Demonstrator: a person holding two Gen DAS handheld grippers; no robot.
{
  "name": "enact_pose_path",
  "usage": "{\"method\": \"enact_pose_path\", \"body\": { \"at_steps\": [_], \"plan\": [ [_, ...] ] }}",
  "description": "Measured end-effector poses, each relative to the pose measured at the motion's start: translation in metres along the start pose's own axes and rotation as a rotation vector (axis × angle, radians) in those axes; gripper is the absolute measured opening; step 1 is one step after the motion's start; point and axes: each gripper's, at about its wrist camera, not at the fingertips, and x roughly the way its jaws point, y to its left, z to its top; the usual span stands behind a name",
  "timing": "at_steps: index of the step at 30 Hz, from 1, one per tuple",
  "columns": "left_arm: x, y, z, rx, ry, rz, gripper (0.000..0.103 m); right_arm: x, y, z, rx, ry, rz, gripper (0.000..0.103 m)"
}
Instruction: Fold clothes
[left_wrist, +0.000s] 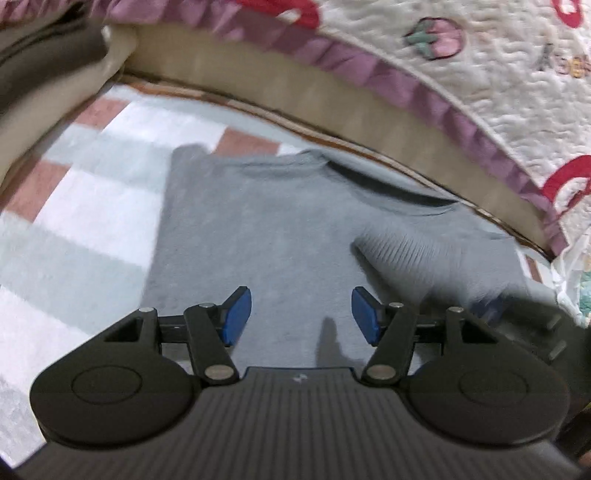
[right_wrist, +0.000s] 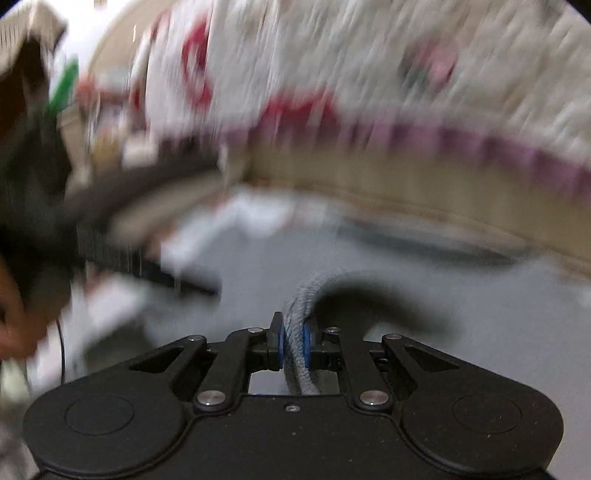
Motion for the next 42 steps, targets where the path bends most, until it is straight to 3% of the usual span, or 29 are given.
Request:
{"method": "enact_pose_path", "body": {
  "at_steps": [2,6,9,11,14,18,20,23,27,29,31,32,34,36,38,40,42],
  "plan": [
    [0.003,0.003,0.001,0.004,0.002,-0.009,0.059,0.008,0.014,-0.013,-0.089,0.042,-0.056,0.017],
    [0.003,-0.006,0.003,0.033,-0.005,-0.071,0.059,-0.011,0.030,-0.017,-0.288,0.080,-0.103,0.035],
    [0.002,-0.025,0.000,0.099,-0.019,-0.112,0.060,-0.037,0.021,-0.022,-0.286,0.113,-0.112,0.050],
    [0.003,-0.038,-0.006,0.147,-0.021,-0.135,0.061,-0.053,0.010,-0.023,-0.257,0.147,-0.116,0.050],
    [0.013,-0.056,-0.012,0.110,-0.008,-0.147,0.063,-0.063,-0.009,-0.006,-0.263,0.170,-0.124,0.056],
    [0.049,-0.090,-0.011,0.248,0.028,-0.078,0.066,-0.039,-0.024,0.019,-0.308,0.275,-0.113,0.056],
    [0.056,-0.090,-0.010,0.260,0.026,-0.023,0.066,-0.020,-0.033,0.027,-0.302,0.349,-0.103,0.056],
    [0.047,-0.066,-0.012,0.149,0.018,-0.072,0.068,-0.004,-0.051,0.034,-0.202,0.467,-0.066,0.056],
    [0.040,-0.049,-0.010,0.162,-0.020,-0.127,0.069,-0.013,-0.073,0.048,-0.005,0.555,-0.098,0.056],
    [0.042,-0.046,-0.016,0.159,-0.046,-0.132,0.070,-0.042,-0.080,0.044,0.141,0.519,-0.172,0.057],
    [0.043,-0.053,-0.026,0.260,-0.086,0.014,0.071,-0.075,-0.085,0.033,0.267,0.483,-0.255,0.056],
    [0.042,-0.055,-0.028,0.289,-0.099,0.068,0.073,-0.097,-0.080,0.020,0.272,0.467,-0.326,0.056],
    [0.037,-0.058,-0.026,0.300,-0.112,0.129,0.073,-0.143,-0.066,-0.008,0.282,0.420,-0.457,0.057],
    [0.022,-0.044,-0.019,0.194,-0.132,0.123,0.073,-0.189,-0.049,-0.039,0.293,0.358,-0.574,0.057],
    [0.007,-0.024,-0.019,0.115,-0.163,0.161,0.071,-0.230,-0.041,-0.073,0.446,0.256,-0.637,0.057],
    [-0.004,-0.001,-0.023,0.072,-0.154,0.232,0.071,-0.255,-0.028,-0.102,0.550,0.177,-0.660,0.057],
    [-0.010,0.026,-0.022,-0.013,-0.091,0.222,0.071,-0.276,-0.016,-0.129,0.622,0.118,-0.677,0.057]
  ]
}}
